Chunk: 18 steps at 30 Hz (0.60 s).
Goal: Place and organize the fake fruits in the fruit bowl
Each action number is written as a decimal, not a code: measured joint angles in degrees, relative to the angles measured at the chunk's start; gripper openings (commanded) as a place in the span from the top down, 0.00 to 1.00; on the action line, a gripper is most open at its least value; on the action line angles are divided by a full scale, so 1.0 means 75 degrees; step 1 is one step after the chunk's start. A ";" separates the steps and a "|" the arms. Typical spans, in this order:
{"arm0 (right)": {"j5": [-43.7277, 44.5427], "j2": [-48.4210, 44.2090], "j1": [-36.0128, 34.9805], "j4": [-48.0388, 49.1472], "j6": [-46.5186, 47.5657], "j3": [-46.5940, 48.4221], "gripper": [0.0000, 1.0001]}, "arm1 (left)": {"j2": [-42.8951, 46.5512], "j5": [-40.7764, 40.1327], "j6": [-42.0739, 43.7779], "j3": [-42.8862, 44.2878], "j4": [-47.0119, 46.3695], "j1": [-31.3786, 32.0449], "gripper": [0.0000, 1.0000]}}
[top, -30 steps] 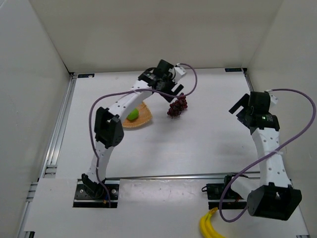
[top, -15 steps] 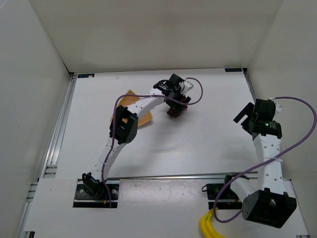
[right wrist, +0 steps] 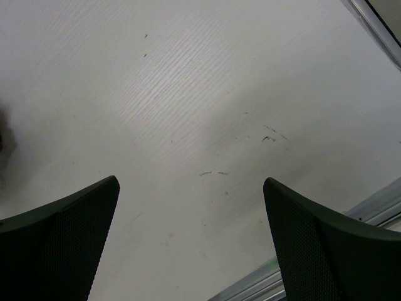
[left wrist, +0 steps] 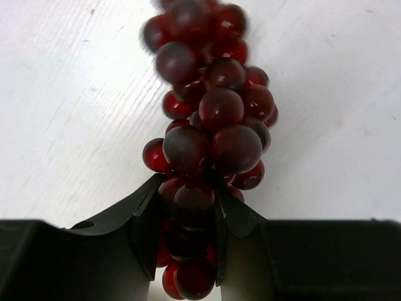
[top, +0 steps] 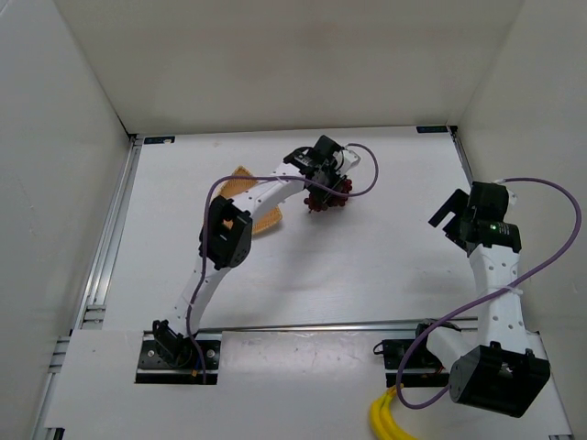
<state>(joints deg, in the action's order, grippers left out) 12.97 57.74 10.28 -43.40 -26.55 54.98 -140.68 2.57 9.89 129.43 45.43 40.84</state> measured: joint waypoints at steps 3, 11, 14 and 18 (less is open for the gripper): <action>-0.0187 0.0000 0.0000 0.0000 -0.0006 0.0000 0.00 | 0.0670 -0.0216 0.0085 -0.0350 0.0076 0.0128 0.71; -0.0551 -0.0035 -0.0434 0.0119 -0.0286 -0.0023 0.00 | 0.4007 -0.1043 0.0775 -0.1999 -0.0085 -0.0259 0.69; -0.0545 -0.0023 -0.0898 0.0204 -0.0414 -0.0061 0.00 | 0.5047 -0.1332 0.1026 -0.2722 -0.0216 -0.0976 0.67; -0.0423 0.0122 -0.1486 0.0213 -0.0536 -0.0061 0.00 | 0.5560 -0.1673 0.1224 -0.3622 -0.0274 -0.1929 0.66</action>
<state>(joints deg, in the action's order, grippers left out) 9.80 58.65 -0.86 -41.80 -30.57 54.52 -98.98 -9.98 19.07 102.26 43.38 26.37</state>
